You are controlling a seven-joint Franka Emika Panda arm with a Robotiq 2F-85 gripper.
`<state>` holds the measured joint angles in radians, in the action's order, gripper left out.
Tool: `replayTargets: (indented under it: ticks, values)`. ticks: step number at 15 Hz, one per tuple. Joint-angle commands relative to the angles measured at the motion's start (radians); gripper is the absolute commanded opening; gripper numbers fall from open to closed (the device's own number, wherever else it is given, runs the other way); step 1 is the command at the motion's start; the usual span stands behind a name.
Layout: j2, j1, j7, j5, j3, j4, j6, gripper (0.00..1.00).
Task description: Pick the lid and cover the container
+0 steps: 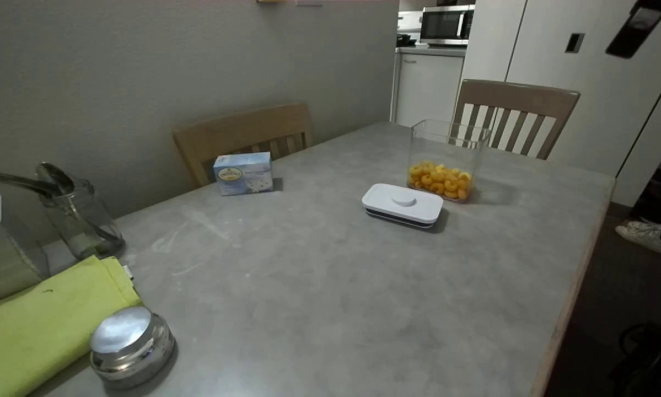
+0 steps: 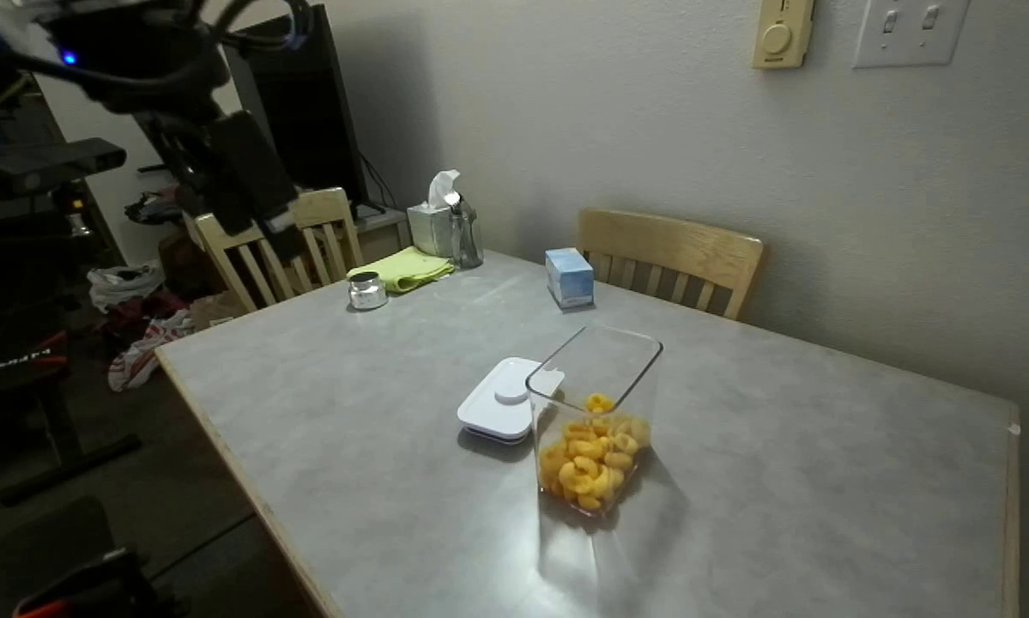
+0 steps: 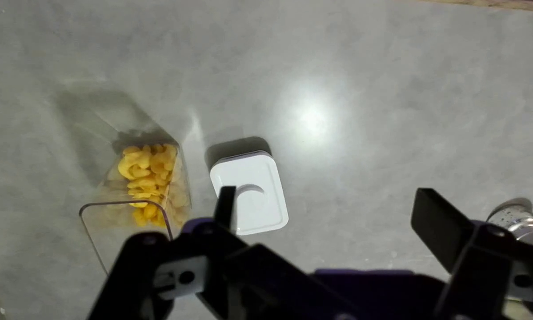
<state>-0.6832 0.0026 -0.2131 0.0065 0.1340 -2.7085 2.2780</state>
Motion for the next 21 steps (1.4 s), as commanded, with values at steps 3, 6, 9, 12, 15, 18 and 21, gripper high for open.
replayTargets:
  ticks: [3,6,9,12,15,18,21]
  values:
    - [0.207,0.049,-0.183,0.060,0.104,-0.003,0.266,1.00]
    - [0.195,0.040,-0.180,0.074,0.094,-0.005,0.264,1.00]
    - [0.217,0.051,-0.192,0.082,0.105,-0.004,0.283,1.00]
    - [0.216,0.053,-0.192,0.082,0.105,-0.003,0.283,1.00]
    - [0.231,0.060,-0.228,0.084,0.123,0.006,0.284,1.00]
    - [0.272,0.095,-0.355,0.102,0.174,0.036,0.292,1.00]
    - [0.326,0.137,-0.517,0.148,0.243,0.085,0.276,1.00]
